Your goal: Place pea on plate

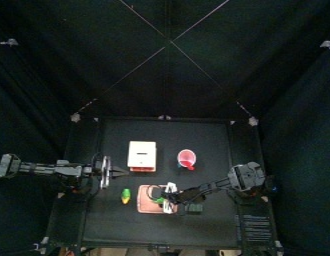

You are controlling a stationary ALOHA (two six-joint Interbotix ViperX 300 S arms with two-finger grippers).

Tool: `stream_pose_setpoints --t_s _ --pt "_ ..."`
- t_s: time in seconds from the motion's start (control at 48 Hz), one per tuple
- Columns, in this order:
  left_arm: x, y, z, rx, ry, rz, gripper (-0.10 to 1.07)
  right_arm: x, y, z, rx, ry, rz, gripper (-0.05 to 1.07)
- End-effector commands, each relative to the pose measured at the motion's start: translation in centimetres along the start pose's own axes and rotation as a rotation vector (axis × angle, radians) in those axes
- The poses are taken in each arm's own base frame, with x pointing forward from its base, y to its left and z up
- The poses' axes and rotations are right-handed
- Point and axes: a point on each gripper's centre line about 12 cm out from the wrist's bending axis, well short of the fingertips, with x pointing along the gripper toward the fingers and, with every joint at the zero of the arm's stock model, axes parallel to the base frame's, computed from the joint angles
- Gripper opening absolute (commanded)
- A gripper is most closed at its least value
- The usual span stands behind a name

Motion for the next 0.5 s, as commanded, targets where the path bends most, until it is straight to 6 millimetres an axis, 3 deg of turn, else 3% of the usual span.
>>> stream_pose_setpoints --t_s 0.0,0.479 --pt "0.16 0.01 0.50 0.001 -0.015 0.001 0.42 -2.22 0.28 2.14 0.013 -0.071 0.025 0.94" --pt "0.16 0.01 0.52 -0.003 -0.017 0.002 0.42 -2.22 0.23 2.09 0.010 -0.067 0.021 0.94"
